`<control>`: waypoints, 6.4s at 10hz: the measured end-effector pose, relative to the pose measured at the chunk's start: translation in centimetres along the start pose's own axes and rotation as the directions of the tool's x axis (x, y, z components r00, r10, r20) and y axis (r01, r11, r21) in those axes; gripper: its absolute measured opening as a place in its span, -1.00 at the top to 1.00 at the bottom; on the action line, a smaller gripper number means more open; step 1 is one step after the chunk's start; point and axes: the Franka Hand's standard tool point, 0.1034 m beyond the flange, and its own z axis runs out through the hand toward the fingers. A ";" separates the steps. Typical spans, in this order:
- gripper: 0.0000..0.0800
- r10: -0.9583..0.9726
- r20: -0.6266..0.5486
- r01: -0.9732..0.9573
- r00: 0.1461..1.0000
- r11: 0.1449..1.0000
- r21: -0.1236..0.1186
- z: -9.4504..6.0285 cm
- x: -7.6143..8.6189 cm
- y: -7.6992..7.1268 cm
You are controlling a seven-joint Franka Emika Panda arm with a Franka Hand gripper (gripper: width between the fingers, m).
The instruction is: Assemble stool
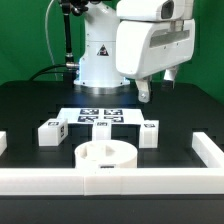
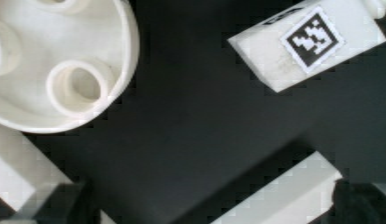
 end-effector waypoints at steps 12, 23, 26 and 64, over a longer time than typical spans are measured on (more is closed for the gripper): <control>-0.62 -0.079 0.007 0.079 0.997 0.997 0.018 5.3 -4.2 3.5; -0.62 -0.140 0.003 0.140 0.990 0.989 0.039 9.2 -4.5 5.2; -0.33 -0.141 0.003 0.140 0.990 0.989 0.040 9.2 -4.5 5.2; -0.62 -0.064 -0.007 0.064 0.998 0.998 0.020 5.1 -1.3 -1.3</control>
Offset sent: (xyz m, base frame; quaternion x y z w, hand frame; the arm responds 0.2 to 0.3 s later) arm 0.0000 0.0000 0.0000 0.0000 0.0000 0.0000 1.0000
